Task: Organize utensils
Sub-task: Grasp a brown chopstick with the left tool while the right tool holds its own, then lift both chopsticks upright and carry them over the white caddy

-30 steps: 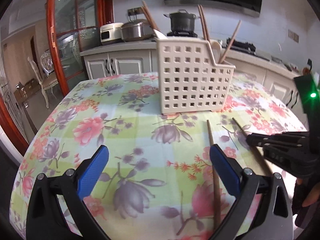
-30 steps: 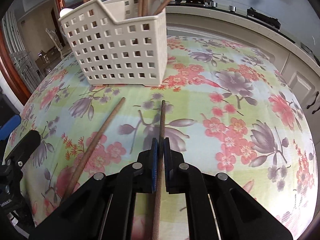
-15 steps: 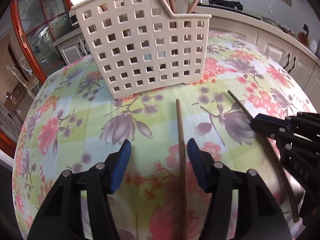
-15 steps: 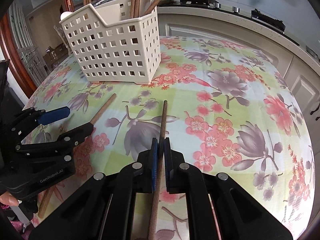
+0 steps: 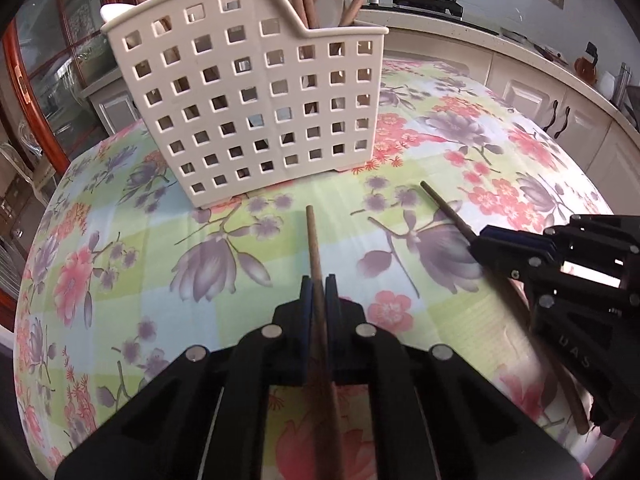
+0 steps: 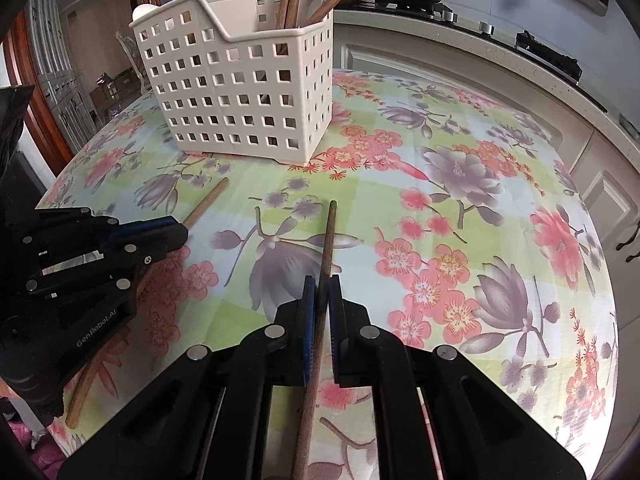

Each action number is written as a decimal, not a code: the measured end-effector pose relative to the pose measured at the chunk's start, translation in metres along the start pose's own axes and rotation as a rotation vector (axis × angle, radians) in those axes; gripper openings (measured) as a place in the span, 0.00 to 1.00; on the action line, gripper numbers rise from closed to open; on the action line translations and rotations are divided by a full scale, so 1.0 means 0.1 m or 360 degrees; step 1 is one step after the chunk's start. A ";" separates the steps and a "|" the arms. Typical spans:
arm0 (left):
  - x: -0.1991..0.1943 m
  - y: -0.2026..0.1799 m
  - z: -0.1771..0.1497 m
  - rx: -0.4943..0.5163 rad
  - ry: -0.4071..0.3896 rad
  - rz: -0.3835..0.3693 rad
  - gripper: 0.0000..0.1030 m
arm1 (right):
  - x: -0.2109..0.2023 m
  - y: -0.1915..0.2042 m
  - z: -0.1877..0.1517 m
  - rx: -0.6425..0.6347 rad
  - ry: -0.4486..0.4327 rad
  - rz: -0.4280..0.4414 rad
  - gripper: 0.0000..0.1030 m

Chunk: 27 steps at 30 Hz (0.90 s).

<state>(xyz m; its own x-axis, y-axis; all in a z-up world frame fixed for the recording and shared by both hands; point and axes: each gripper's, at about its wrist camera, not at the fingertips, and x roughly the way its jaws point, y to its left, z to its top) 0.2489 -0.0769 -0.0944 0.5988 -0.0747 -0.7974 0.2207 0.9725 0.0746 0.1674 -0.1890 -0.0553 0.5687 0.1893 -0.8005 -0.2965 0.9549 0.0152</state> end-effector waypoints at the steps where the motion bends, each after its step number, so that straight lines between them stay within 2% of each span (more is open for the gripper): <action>1: 0.00 0.01 0.00 -0.0008 -0.0004 -0.0010 0.06 | 0.00 0.00 0.00 0.0003 -0.0005 0.0002 0.06; 4: -0.01 0.07 -0.01 -0.0046 -0.0007 -0.0051 0.06 | -0.03 0.01 0.00 0.0012 -0.0042 0.0041 0.06; 11: -0.35 0.20 -0.02 -0.0092 -0.0136 -0.0061 0.06 | -0.28 0.09 0.09 0.0020 -0.0176 0.0055 0.06; 20: -1.11 0.36 -0.09 -0.0144 -0.0413 -0.0084 0.06 | -0.97 0.31 0.21 -0.0004 -0.0477 0.0083 0.06; 27: -1.63 0.36 -0.23 -0.0149 -0.0614 -0.0038 0.06 | -1.47 0.56 0.19 -0.0086 -0.0655 0.0102 0.06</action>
<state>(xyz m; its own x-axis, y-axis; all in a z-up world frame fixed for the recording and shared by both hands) 0.1417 -0.0248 0.0248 0.8436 -0.1579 -0.5133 0.1777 0.9840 -0.0106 0.0819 -0.1590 0.0747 0.8037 0.3337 -0.4928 -0.3745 0.9271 0.0170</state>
